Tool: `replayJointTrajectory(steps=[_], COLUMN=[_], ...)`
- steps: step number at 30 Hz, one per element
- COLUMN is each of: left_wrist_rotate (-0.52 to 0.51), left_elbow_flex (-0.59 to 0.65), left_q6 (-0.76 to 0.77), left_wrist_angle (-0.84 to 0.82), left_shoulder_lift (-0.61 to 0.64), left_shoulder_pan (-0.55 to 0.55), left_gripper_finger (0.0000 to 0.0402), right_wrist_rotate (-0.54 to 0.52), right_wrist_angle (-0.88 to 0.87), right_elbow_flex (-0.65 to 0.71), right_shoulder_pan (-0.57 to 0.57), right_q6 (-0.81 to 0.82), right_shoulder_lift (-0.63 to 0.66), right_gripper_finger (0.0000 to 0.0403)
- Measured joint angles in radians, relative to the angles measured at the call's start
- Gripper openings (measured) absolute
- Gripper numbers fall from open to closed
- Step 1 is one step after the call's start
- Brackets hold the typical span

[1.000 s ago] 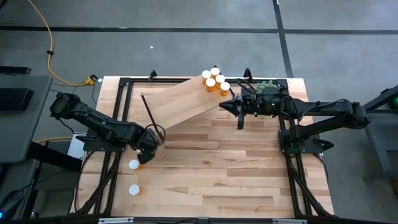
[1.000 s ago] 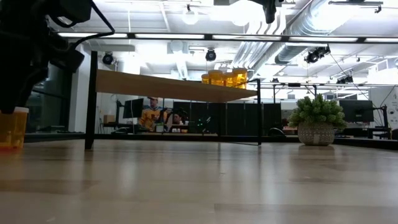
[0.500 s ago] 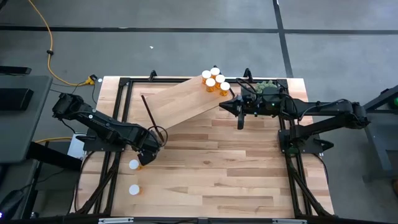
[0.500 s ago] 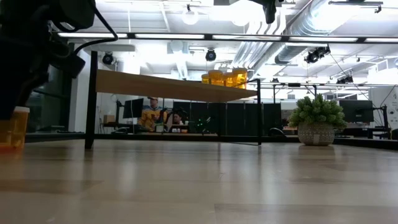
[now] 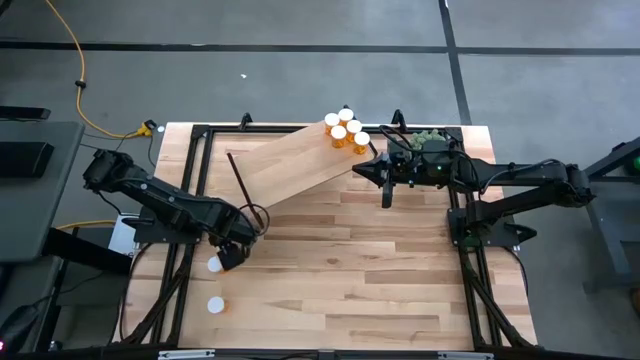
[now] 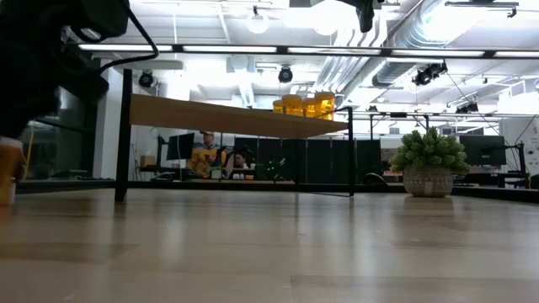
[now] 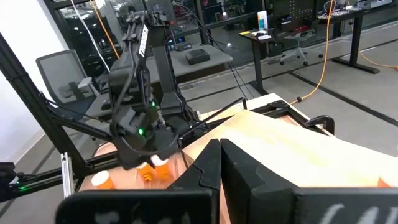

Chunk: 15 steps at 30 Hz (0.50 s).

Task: Pick and place medicine bottles onto shelf by color
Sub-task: Put the pill bottle on the shelf aligned with the other pill bottles

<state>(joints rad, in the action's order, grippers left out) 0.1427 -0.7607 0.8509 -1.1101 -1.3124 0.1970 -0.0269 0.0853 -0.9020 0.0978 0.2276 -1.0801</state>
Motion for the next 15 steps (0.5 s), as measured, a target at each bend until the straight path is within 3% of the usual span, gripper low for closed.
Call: replayJointTrajectory(steps=[6,15], left_wrist_rotate=[0.146,-0.009], left_elbow_flex=[-0.16,-0.646], left_q6=[-0.067,-0.204], left_wrist_angle=[-0.092,-0.348], left_shoulder_lift=[0.05,0.06], left_shoulder_pan=[0.0,-0.111], left_gripper_finger=[0.021,0.0211], right_wrist_rotate=[0.0,0.0], right_wrist_angle=[-0.001,-0.008], right_elbow_flex=[0.0,-0.001], right_shoulder_pan=[0.0,0.0], right_q6=[0.0,-0.008], right_shoulder_lift=[0.0,0.0], right_gripper_finger=[0.0,0.0])
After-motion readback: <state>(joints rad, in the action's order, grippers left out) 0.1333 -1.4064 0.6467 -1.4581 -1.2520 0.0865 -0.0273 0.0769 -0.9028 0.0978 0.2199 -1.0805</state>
